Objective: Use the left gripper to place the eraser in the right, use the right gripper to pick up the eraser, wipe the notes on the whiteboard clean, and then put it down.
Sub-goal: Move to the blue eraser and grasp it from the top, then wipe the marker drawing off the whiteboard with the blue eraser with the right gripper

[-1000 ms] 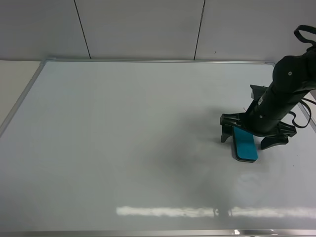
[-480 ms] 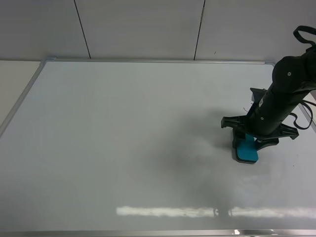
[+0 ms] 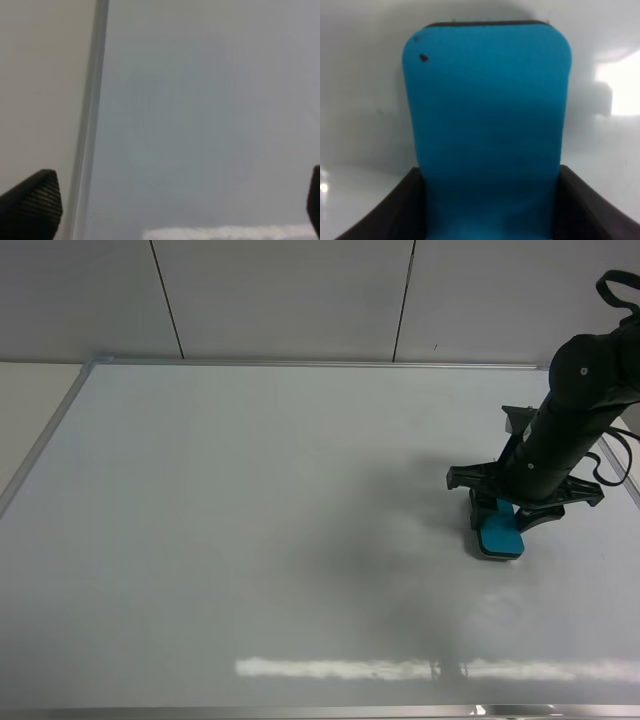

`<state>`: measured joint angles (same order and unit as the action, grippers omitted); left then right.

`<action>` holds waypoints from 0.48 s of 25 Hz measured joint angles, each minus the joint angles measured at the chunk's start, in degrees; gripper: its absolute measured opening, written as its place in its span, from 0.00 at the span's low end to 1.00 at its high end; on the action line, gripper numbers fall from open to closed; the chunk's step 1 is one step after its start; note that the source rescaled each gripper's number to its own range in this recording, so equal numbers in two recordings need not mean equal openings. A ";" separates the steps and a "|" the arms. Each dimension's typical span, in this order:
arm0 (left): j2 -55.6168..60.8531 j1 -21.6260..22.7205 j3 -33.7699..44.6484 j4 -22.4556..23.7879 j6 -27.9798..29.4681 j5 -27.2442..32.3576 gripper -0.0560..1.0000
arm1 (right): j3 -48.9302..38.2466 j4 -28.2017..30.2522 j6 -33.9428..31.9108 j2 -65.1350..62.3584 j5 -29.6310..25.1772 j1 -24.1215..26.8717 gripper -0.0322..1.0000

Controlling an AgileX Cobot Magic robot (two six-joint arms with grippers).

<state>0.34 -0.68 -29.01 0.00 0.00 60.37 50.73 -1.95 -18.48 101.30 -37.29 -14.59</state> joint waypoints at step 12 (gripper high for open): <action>0.00 0.00 0.00 0.00 0.00 0.00 1.00 | 9.38 2.34 2.63 5.88 -3.67 9.48 0.06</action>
<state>0.34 -0.68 -29.01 0.00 0.00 60.37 60.11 0.39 -15.85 107.18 -40.95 -5.11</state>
